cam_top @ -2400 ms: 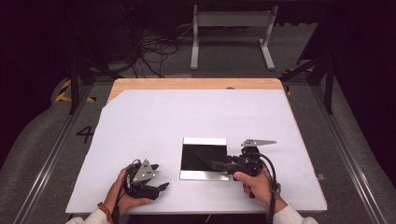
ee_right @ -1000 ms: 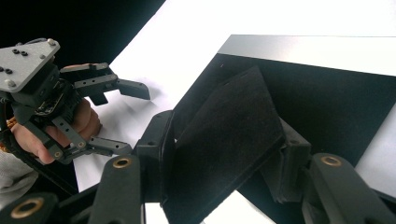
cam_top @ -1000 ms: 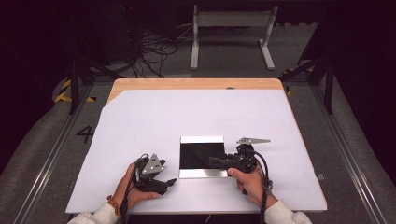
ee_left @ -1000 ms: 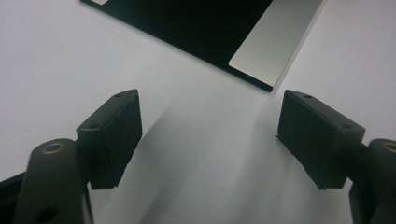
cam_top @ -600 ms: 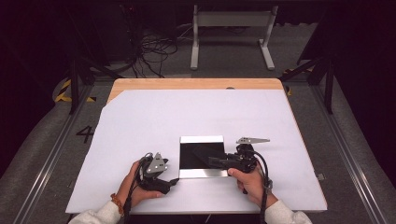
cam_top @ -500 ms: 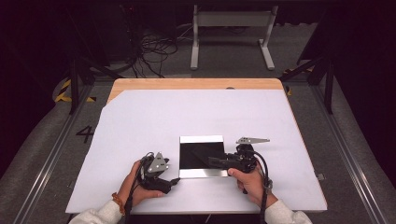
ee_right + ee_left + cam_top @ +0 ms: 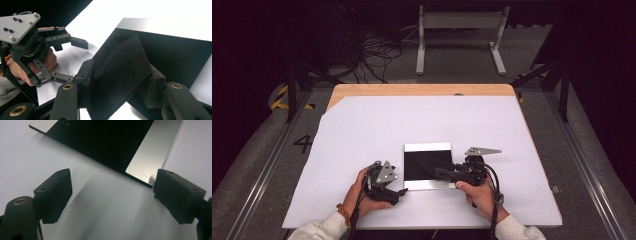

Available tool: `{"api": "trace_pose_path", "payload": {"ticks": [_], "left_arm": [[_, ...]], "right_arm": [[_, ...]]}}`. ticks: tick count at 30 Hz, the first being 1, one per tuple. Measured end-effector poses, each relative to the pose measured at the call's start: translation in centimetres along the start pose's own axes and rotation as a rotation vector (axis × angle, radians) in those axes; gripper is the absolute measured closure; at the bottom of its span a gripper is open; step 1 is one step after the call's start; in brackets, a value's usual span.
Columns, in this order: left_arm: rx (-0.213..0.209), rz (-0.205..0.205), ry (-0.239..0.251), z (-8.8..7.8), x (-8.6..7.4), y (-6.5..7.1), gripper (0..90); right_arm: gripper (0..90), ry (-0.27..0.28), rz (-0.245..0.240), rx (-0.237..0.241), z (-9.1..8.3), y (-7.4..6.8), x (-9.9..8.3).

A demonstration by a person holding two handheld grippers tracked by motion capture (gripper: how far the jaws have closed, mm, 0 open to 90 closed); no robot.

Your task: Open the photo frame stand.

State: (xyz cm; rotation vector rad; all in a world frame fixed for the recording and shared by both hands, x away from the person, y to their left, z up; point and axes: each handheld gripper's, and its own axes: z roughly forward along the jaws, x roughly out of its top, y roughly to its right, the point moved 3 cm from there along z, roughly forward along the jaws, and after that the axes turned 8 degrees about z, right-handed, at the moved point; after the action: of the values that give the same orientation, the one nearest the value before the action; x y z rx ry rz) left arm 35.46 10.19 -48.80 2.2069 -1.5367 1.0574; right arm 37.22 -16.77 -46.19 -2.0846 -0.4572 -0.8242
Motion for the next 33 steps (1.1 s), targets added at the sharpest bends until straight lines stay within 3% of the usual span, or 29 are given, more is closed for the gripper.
{"api": "trace_pose_path", "payload": {"ticks": [7,15,21,27,30,33], "left_arm": [[0.030,0.013,-0.001,0.5,0.5,-0.1,15.3],[0.032,0.011,-0.001,1.1,1.2,-0.3,14.7],[-0.024,-0.028,0.014,1.3,1.1,-0.7,16.7],[-0.045,-0.016,0.015,1.4,1.3,-0.7,19.1],[-0.076,-0.022,0.027,1.5,1.7,-1.1,19.5],[-0.081,-0.032,0.040,1.5,1.9,-1.3,19.7]], "right_arm": [[52.6,0.012,-0.075,-0.012,-0.3,-0.4,0.3],[54.3,0.018,-0.095,-0.007,-0.6,-0.2,0.5],[55.6,0.012,-0.101,0.011,-0.8,-0.1,0.4],[57.3,-0.003,-0.117,0.037,-1.1,-0.1,0.3],[57.9,-0.009,-0.123,0.044,-1.3,-0.1,0.3],[58.1,-0.011,-0.127,0.045,-1.3,-0.2,0.2]]}}
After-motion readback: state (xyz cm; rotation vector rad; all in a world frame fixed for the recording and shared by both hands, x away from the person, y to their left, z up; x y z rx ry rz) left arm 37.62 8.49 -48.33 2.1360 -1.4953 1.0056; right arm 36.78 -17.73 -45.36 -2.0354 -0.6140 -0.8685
